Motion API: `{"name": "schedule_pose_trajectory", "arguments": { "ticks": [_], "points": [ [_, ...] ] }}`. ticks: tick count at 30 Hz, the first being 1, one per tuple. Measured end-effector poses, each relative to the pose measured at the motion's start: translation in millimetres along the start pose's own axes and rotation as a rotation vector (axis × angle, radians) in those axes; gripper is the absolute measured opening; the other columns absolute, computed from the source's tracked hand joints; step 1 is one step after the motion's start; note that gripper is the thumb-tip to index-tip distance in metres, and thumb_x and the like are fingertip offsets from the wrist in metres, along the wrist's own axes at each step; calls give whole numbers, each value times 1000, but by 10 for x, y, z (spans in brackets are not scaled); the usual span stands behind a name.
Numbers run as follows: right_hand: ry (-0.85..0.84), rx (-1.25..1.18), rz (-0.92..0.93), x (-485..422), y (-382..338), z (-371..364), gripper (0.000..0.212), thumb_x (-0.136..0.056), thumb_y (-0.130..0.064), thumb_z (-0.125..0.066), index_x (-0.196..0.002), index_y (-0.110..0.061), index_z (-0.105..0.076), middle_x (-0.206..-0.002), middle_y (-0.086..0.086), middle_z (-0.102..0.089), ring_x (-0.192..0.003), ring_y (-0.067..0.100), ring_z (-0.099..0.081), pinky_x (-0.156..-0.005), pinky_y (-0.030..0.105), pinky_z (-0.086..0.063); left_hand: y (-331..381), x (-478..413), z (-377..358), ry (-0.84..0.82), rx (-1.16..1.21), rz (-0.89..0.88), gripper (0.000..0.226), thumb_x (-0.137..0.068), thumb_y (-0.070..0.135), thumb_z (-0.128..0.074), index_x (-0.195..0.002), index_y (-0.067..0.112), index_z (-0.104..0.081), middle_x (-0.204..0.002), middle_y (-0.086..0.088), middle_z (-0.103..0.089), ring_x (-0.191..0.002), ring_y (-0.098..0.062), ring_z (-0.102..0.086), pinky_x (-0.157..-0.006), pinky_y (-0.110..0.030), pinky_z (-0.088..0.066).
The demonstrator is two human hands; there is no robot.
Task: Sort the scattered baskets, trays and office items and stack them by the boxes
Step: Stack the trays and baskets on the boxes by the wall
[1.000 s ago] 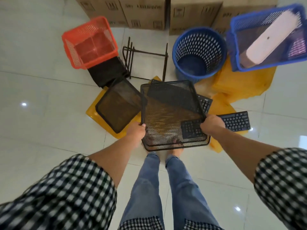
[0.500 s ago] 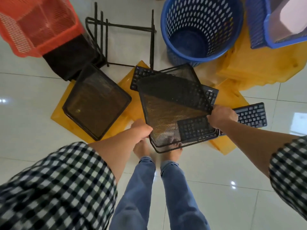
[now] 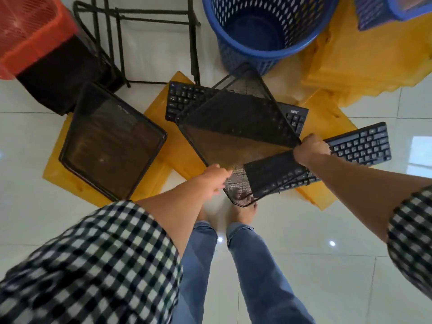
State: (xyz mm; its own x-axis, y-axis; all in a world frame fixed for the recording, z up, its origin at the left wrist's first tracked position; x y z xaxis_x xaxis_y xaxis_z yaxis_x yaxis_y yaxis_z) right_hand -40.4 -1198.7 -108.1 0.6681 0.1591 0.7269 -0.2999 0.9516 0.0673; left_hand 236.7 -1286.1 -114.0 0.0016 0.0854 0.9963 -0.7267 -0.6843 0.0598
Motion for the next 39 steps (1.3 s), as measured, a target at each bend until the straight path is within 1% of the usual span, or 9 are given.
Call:
{"name": "schedule_pose_trajectory", "arguments": {
  "ticks": [2,4,6,9,12,17,23,27,39],
  "points": [
    [-22,-64,-6,127,48,-12,44,-92,-19,-63,-130,-6,-45,-117,22,-58,-98,39,-57,-71,41,-45,52,91,20,16,-37,-55,65,-103,28,-56,-158,20,-22,-150,-9,-44,-130,-29,-51,-96,-39,-45],
    [-46,-97,-9,287,92,-7,50,-92,-27,-65,-132,-9,-42,-122,22,-54,-98,39,-55,-73,42,-45,107,224,79,52,-105,-119,66,-102,29,-57,-157,18,-23,-154,-9,-41,-134,-30,-47,-97,-36,-43],
    [-57,-137,-15,454,119,32,56,-91,-32,-68,-136,-11,-41,-128,22,-51,-110,42,-55,-81,43,-47,169,388,148,99,-232,-176,69,-101,31,-58,-158,18,-22,-159,-8,-36,-141,-32,-40,-110,-41,-39],
    [-29,-149,24,795,97,157,64,-91,-37,-69,-140,-11,-38,-138,21,-44,-124,43,-48,-95,47,-45,258,748,302,217,-564,-258,71,-101,35,-56,-160,22,-18,-160,-5,-34,-144,-32,-38,-112,-42,-37],
    [53,-154,139,1261,2,379,68,-93,-41,-65,-145,-11,-33,-151,19,-33,-139,41,-34,-110,53,-38,350,1235,450,327,-801,-386,70,-101,35,-54,-160,25,-17,-162,-2,-31,-144,-30,-38,-110,-42,-39],
    [150,-160,235,2143,-126,834,79,-97,-53,-54,-158,-19,-19,-168,12,-9,-155,32,-8,-123,55,-17,543,2296,644,500,-995,-530,63,-104,39,-45,-159,26,-17,-166,-5,-19,-148,-31,-30,-113,-50,-34],
    [223,-198,298,3118,-80,1452,81,-98,-61,-44,-161,-24,-8,-170,7,5,-156,28,7,-124,55,-4,624,3447,616,604,-1094,-568,66,-105,47,-37,-161,29,-8,-168,-6,-7,-153,-32,-12,-120,-53,-21],
    [286,-238,309,3614,51,1892,81,-97,-64,-43,-161,-26,-9,-170,6,6,-156,27,9,-123,56,-3,728,4032,480,662,-1074,-646,67,-103,55,-30,-160,31,-5,-169,-5,-6,-154,-30,-10,-122,-53,-16],
    [517,-403,232,4051,300,3041,82,-94,-70,-37,-160,-29,-10,-170,6,6,-156,27,7,-122,59,-3,1485,5229,315,772,-1094,-934,71,-102,62,-21,-161,29,-1,-169,-7,-1,-154,-32,-5,-122,-54,-11]
  ]
}}
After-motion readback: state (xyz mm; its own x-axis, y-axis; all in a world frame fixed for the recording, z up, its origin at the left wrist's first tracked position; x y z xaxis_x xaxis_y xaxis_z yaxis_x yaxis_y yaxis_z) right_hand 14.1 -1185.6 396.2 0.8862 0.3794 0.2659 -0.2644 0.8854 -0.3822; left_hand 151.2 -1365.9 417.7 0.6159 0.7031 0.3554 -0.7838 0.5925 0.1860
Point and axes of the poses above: each hand's wrist, its own x-axis away from the middle knuckle, its own z-axis out of the back of the hand, y = z × x, the point moved 6 cm from there along -x, towards the middle knuckle
